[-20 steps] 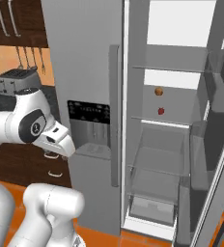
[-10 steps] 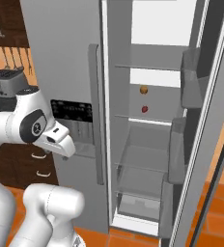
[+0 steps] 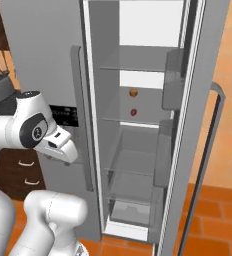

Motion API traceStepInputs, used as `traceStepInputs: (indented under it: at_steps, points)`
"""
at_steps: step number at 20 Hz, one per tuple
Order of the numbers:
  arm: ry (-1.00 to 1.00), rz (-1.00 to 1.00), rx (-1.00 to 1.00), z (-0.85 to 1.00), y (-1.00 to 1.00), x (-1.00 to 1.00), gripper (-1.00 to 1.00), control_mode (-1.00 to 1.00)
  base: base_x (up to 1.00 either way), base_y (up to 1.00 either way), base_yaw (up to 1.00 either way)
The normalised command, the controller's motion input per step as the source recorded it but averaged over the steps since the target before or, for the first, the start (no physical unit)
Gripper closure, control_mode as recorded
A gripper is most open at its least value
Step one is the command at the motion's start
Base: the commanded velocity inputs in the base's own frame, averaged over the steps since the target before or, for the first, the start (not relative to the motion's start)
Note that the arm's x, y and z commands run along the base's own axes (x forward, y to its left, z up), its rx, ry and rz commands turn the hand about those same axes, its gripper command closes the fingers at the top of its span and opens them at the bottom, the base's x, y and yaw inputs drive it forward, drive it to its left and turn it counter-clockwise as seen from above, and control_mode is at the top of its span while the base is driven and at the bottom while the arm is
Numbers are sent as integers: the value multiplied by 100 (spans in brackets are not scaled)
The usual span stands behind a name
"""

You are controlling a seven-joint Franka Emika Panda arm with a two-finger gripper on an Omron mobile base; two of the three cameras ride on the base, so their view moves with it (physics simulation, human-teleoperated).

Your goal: Take the strawberry from the fridge and place it on top of the pancake, located on the dining counter.

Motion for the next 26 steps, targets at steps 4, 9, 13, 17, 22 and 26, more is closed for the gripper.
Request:
traceStepInputs:
  at_steps: [4,9,13,17,22,26]
  points:
    - [0,0,0,0,0,0,-100,100,24,-36,-15]
    - [0,0,0,0,0,0,-100,100,30,-36,-14]
    - [0,0,0,0,0,0,-100,100,52,-29,-11]
    - [0,0,0,0,0,0,-100,100,57,-12,-8]
    - [0,0,0,0,0,0,-100,100,49,-11,-5]
    - [0,0,0,0,0,0,-100,100,36,-19,-1]
